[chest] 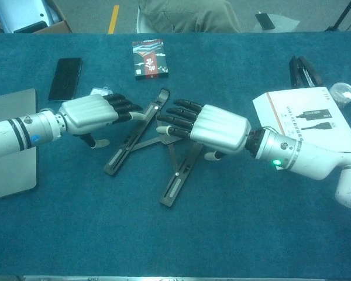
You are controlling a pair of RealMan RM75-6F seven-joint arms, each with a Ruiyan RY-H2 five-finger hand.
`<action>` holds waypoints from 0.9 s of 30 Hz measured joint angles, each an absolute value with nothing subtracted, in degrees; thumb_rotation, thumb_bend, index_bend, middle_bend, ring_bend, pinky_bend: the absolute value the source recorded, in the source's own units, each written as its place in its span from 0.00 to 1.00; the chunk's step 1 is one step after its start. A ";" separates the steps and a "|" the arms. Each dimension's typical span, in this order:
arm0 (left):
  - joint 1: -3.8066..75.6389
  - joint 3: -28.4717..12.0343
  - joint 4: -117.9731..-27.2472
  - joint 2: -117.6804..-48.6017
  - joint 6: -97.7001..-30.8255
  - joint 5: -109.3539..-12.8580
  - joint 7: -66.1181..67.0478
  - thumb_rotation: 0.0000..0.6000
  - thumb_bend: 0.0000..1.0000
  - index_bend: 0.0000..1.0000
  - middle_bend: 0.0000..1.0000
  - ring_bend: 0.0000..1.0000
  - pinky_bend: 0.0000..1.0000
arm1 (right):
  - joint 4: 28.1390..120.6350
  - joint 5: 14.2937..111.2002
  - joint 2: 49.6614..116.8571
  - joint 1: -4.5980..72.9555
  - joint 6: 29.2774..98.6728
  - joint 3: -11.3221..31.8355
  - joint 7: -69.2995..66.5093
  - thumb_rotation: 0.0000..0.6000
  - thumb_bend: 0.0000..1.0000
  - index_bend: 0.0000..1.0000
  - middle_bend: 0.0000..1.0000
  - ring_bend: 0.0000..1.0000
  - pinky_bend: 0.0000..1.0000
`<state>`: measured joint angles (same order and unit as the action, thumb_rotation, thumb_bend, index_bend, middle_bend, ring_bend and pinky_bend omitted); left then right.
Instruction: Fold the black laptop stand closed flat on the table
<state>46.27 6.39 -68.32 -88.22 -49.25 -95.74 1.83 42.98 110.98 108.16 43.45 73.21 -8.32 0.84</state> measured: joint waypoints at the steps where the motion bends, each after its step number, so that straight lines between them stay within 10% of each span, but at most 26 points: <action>1: 46.30 6.42 -68.23 -88.27 -49.21 -95.72 1.73 1.00 0.34 0.00 0.00 0.00 0.00 | 42.82 110.89 108.30 43.51 73.25 -8.29 0.80 1.00 0.00 0.00 0.00 0.00 0.00; 27: 46.42 6.63 -68.41 -88.27 -49.53 -95.26 0.86 1.00 0.34 0.00 0.00 0.00 0.00 | 37.39 108.01 112.94 45.30 73.59 -6.20 1.48 1.00 0.00 0.00 0.00 0.00 0.00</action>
